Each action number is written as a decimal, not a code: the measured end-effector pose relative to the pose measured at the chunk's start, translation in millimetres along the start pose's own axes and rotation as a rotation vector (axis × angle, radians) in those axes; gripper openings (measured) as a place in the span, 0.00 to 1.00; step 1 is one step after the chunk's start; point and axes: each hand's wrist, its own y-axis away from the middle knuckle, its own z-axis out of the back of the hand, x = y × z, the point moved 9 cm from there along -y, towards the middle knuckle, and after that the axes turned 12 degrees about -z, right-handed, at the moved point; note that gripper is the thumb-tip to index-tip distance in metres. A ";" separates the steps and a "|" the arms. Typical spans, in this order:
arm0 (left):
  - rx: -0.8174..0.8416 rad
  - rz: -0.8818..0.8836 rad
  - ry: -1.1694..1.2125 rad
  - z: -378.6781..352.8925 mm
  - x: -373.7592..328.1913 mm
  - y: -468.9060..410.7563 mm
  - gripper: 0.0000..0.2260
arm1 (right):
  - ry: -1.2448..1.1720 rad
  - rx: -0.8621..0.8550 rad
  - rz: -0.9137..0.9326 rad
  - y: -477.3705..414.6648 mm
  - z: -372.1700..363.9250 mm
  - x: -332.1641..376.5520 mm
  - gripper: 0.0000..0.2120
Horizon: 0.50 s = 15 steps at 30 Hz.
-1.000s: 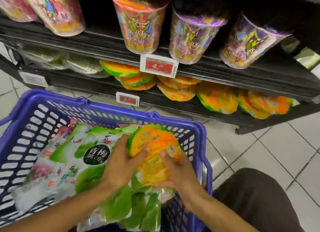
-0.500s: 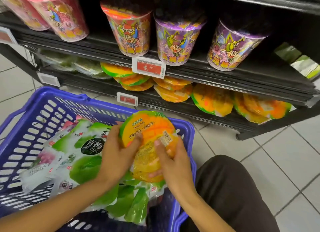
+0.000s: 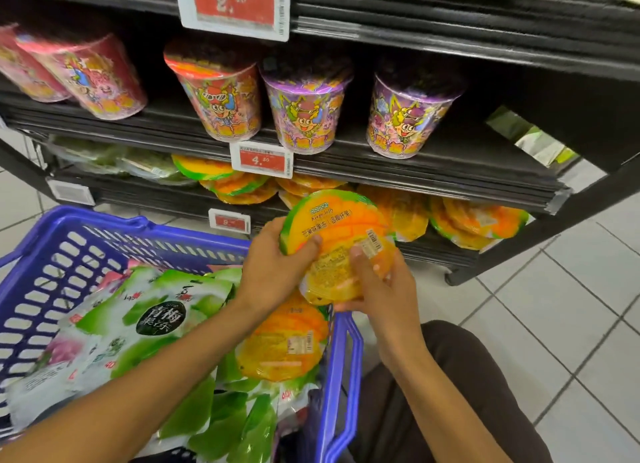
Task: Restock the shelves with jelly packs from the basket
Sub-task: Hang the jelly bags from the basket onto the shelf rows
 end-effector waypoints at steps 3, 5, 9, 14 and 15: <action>0.047 0.032 0.037 -34.0 -2.7 -20.3 0.09 | 0.008 -0.117 0.019 -16.9 26.8 12.7 0.10; 0.044 0.048 -0.086 -47.3 -2.9 -30.1 0.14 | 0.060 -0.160 0.025 -24.7 37.7 17.1 0.07; 0.033 0.085 -0.169 -60.1 -0.2 -27.9 0.20 | 0.110 -0.145 0.055 -22.7 47.8 24.4 0.13; 0.064 0.126 -0.127 -72.2 3.0 -19.3 0.19 | 0.164 -0.154 0.038 -25.4 66.8 19.1 0.06; 0.073 0.147 -0.109 -74.1 5.3 -18.2 0.17 | 0.148 -0.150 0.017 -26.8 70.2 16.0 0.04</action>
